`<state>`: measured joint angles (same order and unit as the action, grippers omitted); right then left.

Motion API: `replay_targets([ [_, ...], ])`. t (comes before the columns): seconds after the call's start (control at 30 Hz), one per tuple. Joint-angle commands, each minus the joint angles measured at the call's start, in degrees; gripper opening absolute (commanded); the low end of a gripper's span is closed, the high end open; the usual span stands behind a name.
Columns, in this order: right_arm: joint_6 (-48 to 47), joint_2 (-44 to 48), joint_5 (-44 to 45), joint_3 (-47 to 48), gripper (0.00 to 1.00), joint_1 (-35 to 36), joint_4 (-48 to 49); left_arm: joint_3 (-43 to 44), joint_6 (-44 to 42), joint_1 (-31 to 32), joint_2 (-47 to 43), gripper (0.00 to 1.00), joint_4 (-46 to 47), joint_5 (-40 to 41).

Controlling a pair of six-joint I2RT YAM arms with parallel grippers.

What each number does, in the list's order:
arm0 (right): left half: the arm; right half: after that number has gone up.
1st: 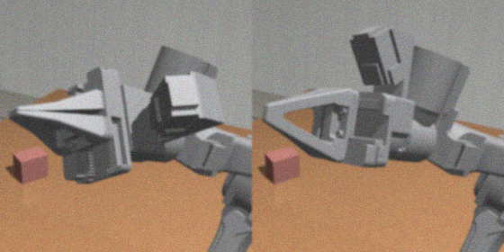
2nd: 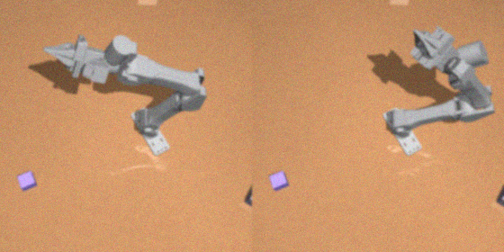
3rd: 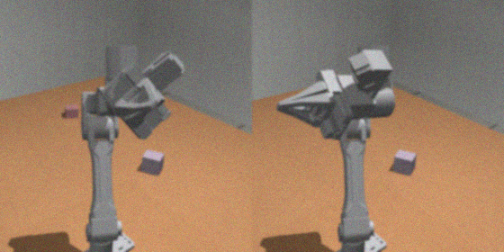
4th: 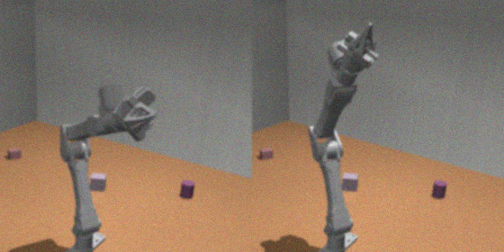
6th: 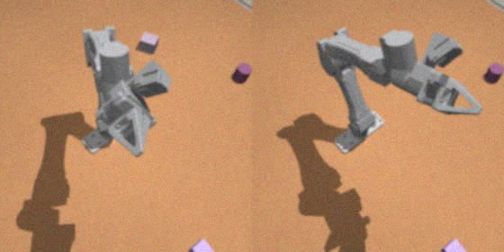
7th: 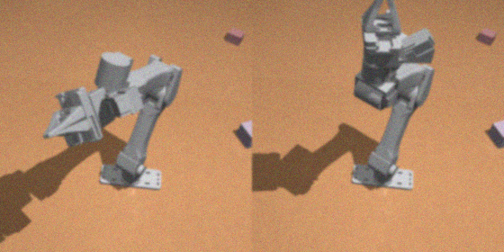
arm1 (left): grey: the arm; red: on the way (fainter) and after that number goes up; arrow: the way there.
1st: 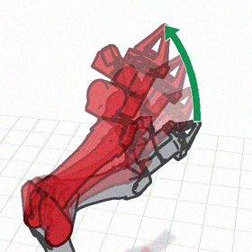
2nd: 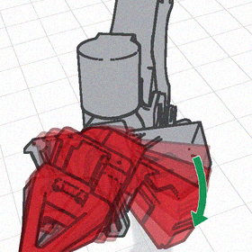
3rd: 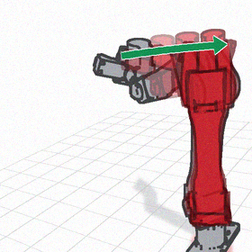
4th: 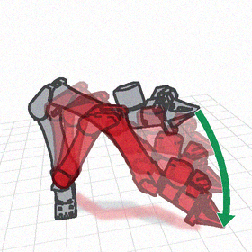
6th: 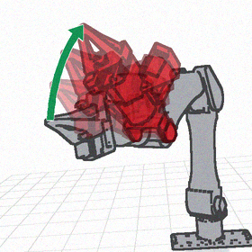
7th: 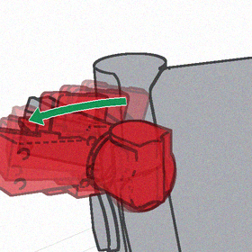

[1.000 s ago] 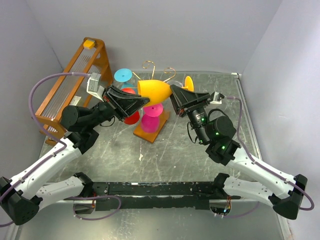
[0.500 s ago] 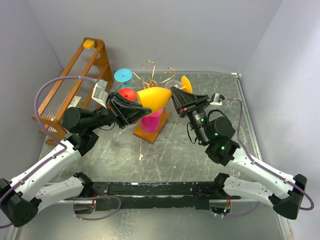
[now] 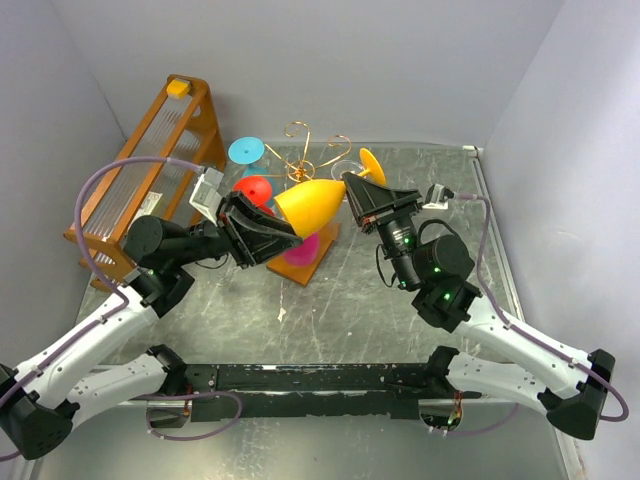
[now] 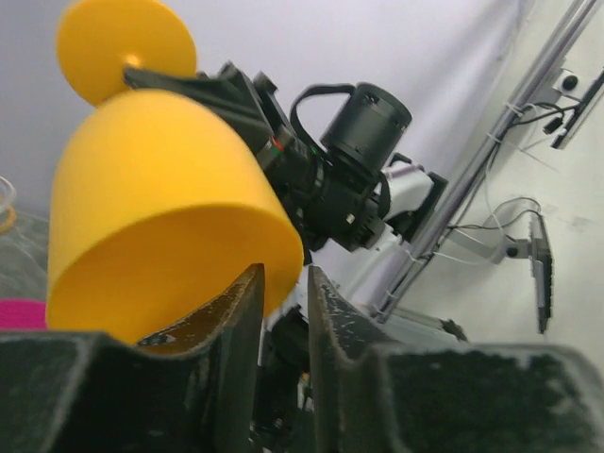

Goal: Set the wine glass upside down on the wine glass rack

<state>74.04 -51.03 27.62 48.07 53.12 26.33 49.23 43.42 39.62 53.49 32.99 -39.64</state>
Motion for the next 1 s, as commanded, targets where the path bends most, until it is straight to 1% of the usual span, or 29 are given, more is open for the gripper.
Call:
replay_targets([
  [0.0,-2.76,1.77,0.30,0.69,0.00,-0.34,4.34,2.23,-1.73,0.77,-2.44,0.42,-5.82,-2.15],
  [0.07,-4.37,2.39,-0.81,0.75,0.00,-0.39,4.56,2.48,-2.64,0.75,-3.40,0.52,-7.75,-0.76],
  [0.13,-7.48,3.51,-2.53,0.87,0.00,-0.31,3.86,2.82,-3.90,0.79,-4.56,0.60,-10.44,0.99],
  [0.2,-15.12,4.81,-4.44,2.21,0.00,-0.31,3.05,3.12,-5.46,0.77,-6.04,0.66,-12.89,1.92],
  [0.23,-19.92,5.92,-5.24,3.53,0.00,-0.38,-0.52,3.15,-6.32,0.82,-6.64,0.68,-13.65,2.05],
  [0.3,-24.64,7.22,-7.27,4.71,0.00,-0.32,-4.62,3.36,-7.65,0.77,-7.95,0.72,-15.47,2.85],
  [0.57,-41.18,10.82,-13.60,7.19,0.00,-0.31,-18.67,6.03,-7.84,0.79,-9.68,0.81,-18.09,5.48],
  [0.73,-54.62,13.59,-20.40,8.91,0.00,-0.36,-26.09,8.60,-4.74,0.83,-9.26,0.87,-22.51,11.76],
  [0.83,-62.53,16.13,-24.48,8.92,0.00,-0.37,-29.22,9.52,0.12,0.79,-8.03,0.84,-24.60,16.02],
  [0.87,-65.19,16.89,-25.77,8.85,0.00,-0.33,-30.02,10.12,1.75,0.81,-7.22,0.83,-25.26,16.05],
  [0.97,-72.31,18.47,-29.35,8.59,0.00,-0.39,-32.29,11.96,5.57,0.73,-3.76,0.77,-25.71,11.81],
])
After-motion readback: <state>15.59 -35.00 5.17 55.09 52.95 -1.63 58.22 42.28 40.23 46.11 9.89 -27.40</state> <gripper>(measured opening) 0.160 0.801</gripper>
